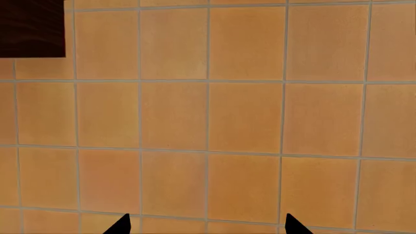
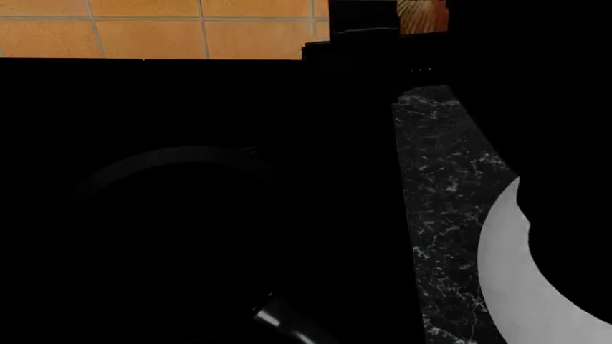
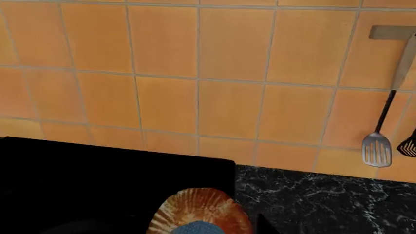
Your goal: Pick the scallop from the pan and place it in the bowl.
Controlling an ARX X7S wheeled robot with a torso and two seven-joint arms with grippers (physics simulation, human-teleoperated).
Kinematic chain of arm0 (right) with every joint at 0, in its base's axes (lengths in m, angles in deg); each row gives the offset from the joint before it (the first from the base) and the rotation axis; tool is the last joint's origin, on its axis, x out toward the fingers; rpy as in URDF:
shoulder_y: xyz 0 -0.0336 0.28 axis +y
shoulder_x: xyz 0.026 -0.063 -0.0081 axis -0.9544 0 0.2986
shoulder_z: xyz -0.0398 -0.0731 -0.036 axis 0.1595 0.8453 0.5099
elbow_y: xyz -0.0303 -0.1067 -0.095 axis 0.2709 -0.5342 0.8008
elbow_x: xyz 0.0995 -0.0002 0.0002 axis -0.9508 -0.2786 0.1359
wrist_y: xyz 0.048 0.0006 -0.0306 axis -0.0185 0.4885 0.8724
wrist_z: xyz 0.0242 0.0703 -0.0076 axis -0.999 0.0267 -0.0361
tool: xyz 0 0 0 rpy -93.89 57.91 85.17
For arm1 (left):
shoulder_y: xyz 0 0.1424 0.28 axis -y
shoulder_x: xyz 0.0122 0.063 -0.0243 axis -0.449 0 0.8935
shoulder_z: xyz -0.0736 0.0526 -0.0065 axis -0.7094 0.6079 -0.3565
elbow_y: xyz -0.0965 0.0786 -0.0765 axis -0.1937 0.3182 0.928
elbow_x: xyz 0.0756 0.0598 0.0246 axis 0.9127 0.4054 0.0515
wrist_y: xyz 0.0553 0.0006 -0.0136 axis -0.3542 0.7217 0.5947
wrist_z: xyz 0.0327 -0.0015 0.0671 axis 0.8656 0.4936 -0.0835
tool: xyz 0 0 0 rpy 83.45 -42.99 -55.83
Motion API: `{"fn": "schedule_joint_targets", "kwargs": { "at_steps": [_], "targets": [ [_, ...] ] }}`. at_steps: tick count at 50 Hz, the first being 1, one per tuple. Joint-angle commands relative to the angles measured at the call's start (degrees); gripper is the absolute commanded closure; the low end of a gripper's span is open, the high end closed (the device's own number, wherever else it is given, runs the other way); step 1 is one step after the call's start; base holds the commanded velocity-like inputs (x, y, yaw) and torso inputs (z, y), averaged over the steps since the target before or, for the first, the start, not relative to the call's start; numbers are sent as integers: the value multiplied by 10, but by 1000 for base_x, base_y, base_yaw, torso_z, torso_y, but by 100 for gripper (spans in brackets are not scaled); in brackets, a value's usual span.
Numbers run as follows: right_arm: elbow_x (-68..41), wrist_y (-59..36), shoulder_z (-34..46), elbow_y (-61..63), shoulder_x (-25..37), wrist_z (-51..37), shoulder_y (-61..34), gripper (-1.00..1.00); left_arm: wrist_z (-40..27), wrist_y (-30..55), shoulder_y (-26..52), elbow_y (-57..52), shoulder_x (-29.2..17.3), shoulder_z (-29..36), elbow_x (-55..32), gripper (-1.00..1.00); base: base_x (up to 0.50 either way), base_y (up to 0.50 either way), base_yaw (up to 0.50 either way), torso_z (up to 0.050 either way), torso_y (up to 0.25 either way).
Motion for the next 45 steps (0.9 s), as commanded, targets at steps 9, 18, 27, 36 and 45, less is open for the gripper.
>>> {"fn": "schedule_joint_targets", "kwargs": {
  "at_steps": [9,18,27,36,45],
  "targets": [
    [5,-8,-7,-1,99,-32,17,100,21,-20,-10,20,10,5,17,-100,0,0,0,0,0],
    [0,-4,-7,10,145,-44,43,100,33,-29,-13,33,18,10,28,-100,0,0,0,0,0],
    [-5,14,-11,33,189,-51,80,100,35,-32,-16,36,18,9,28,-100,0,0,0,0,0],
    [-10,40,-19,60,232,-53,122,100,47,-40,-17,54,25,13,37,-100,0,0,0,0,0],
    [-4,62,-28,69,267,-40,153,100,47,-38,-15,54,27,16,38,-100,0,0,0,0,0]
  ]
}}
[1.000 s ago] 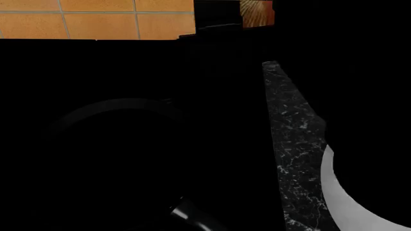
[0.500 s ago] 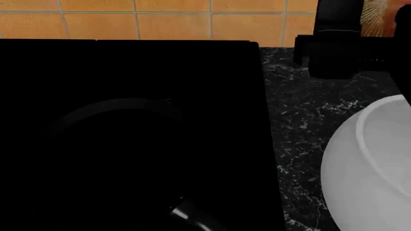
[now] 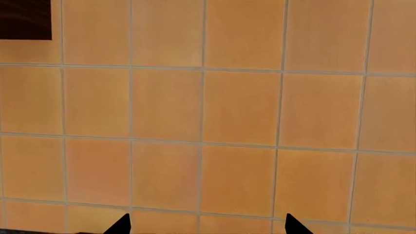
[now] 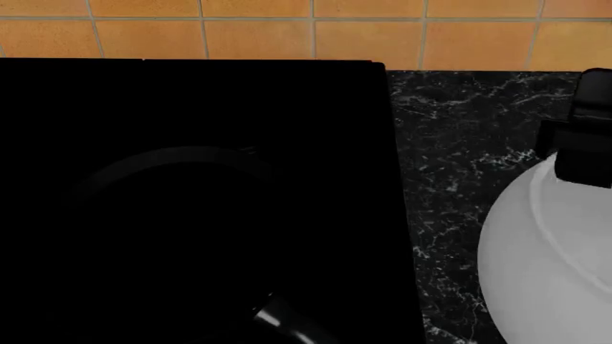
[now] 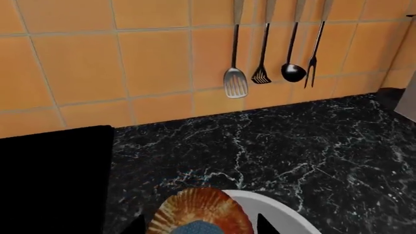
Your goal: Pick the scallop from the pan and place it in the bowl.
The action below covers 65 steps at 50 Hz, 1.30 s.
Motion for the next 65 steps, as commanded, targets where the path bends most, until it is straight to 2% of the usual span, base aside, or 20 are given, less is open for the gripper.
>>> {"fn": "schedule_joint_targets", "kwargs": {
  "at_steps": [1,15,65],
  "targets": [
    [9,20,-13,16,46,13,42,100,4,-2,1,6,3,3,4,-100,0,0,0,0,0],
    [30,42,-13,13,68,26,73,100,7,-10,-12,9,2,2,8,-100,0,0,0,0,0],
    [75,68,11,-15,57,66,131,100,13,-26,-33,23,0,1,19,-100,0,0,0,0,0]
  ]
}}
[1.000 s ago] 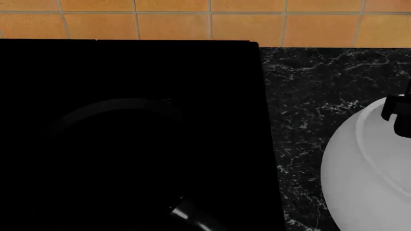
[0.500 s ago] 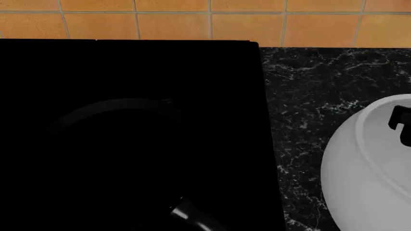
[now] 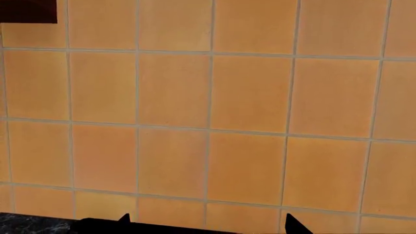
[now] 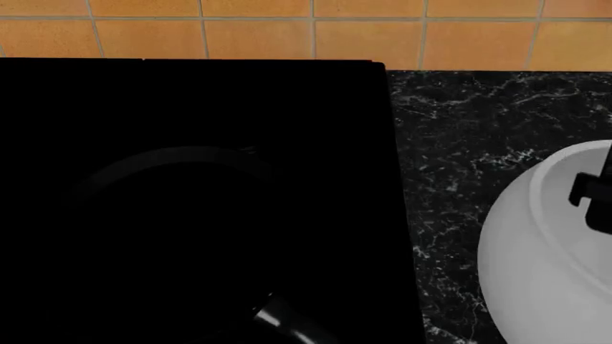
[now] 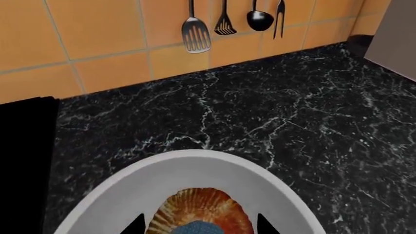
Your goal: Pick the scallop from the pan and place it in the bowl.
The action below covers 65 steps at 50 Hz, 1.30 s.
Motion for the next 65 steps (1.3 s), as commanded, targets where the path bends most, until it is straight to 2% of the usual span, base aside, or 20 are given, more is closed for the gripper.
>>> {"fn": "schedule_joint_targets", "kwargs": {
  "at_steps": [1,5,6,23,34,47,59,65],
  "targets": [
    [9,-5,-1,-1,-1,10,5,100,1,-4,-5,2,1,-1,2,-100,0,0,0,0,0],
    [4,2,-4,1,2,13,9,100,-1,-2,-4,0,-1,-2,0,-100,0,0,0,0,0],
    [2,5,-5,2,4,13,10,-100,-1,-2,-4,0,-1,-1,0,-100,0,0,0,0,0],
    [-6,21,-14,8,14,25,20,-100,-4,0,-3,-1,-1,-1,1,-100,0,0,0,0,0],
    [-39,19,-32,32,30,9,-7,-100,-5,0,-5,-6,-4,-4,-3,-100,0,0,0,0,0],
    [-102,-6,-53,63,34,-44,-90,-100,-13,3,-8,-20,-11,-11,-12,-100,0,0,0,0,0],
    [-163,-59,-59,52,12,-102,-224,-100,-12,2,-9,-18,-5,-7,-9,-100,0,0,0,0,0],
    [-166,-67,-53,48,-10,-107,-260,-100,-10,-1,-13,-18,-5,-6,-7,-100,0,0,0,0,0]
  ]
}}
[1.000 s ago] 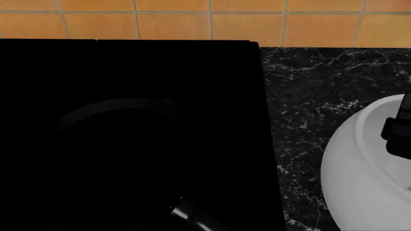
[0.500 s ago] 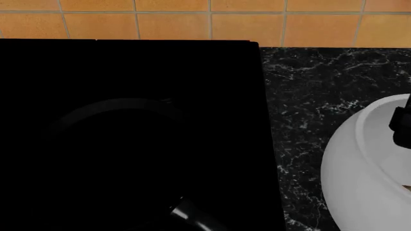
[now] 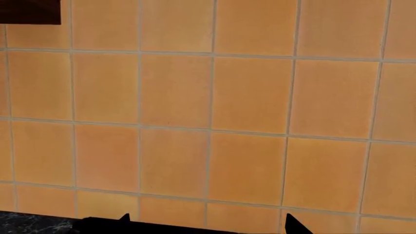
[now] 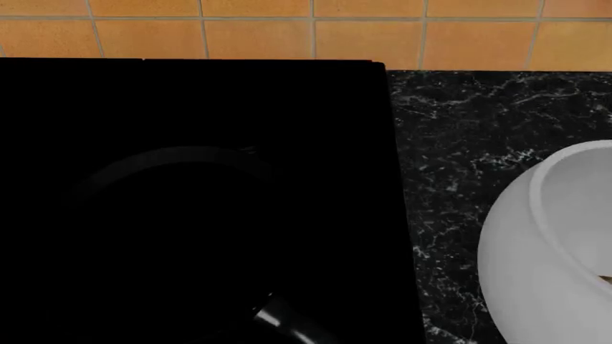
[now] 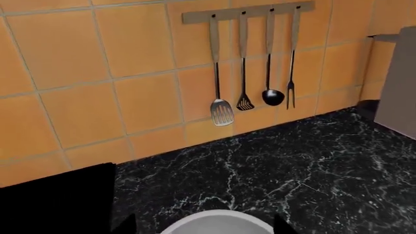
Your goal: Pick the scallop from the pan and place it in the bowl.
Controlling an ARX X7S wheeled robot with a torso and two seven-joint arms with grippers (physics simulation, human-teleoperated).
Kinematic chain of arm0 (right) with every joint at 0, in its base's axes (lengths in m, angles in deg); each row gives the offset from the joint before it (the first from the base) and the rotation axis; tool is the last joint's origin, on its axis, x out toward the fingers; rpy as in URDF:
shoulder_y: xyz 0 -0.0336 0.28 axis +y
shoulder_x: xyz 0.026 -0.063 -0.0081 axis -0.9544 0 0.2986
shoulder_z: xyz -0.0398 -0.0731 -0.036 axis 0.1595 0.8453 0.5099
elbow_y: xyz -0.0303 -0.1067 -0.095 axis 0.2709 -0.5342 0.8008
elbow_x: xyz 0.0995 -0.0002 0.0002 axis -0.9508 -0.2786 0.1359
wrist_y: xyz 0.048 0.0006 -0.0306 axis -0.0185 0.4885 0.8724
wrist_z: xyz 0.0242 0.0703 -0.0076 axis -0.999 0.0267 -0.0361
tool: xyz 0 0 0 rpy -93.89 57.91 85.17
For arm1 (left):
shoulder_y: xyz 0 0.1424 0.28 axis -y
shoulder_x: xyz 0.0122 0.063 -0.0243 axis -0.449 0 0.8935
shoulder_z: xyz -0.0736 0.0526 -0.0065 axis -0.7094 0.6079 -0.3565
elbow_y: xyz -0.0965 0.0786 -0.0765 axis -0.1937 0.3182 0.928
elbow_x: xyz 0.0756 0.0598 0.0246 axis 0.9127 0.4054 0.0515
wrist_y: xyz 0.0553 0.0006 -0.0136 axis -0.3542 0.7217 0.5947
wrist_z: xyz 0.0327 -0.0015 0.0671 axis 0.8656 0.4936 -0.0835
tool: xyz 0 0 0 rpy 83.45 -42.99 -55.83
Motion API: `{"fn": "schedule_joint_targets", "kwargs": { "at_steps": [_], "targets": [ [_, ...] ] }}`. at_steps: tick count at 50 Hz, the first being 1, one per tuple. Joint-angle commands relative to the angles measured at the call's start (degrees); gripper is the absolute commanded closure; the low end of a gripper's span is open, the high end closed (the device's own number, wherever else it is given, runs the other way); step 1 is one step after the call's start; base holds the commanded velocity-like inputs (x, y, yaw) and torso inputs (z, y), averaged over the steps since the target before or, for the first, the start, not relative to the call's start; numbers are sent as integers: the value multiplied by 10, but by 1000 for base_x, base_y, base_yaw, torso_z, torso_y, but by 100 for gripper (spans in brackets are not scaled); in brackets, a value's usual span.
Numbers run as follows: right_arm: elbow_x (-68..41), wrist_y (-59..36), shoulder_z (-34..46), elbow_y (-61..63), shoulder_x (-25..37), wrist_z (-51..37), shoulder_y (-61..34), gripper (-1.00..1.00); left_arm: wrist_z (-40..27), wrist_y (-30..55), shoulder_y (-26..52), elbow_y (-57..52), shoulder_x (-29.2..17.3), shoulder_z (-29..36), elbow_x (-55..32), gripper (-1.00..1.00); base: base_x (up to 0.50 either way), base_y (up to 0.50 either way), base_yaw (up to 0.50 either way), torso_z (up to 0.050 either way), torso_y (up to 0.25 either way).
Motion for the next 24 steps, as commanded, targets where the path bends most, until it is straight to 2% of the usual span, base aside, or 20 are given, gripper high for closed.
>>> {"fn": "schedule_joint_targets", "kwargs": {
  "at_steps": [1,10,24],
  "targets": [
    [-32,-31,4,-7,-34,-31,-98,-100,0,-1,-4,-2,1,1,1,-100,0,0,0,0,0],
    [-8,-19,11,0,-100,-9,-125,-100,-4,-1,-10,-10,-2,-2,-3,-100,0,0,0,0,0],
    [56,34,13,35,-198,54,-68,-100,-8,-5,-18,-14,-4,-5,-5,-100,0,0,0,0,0]
  ]
}}
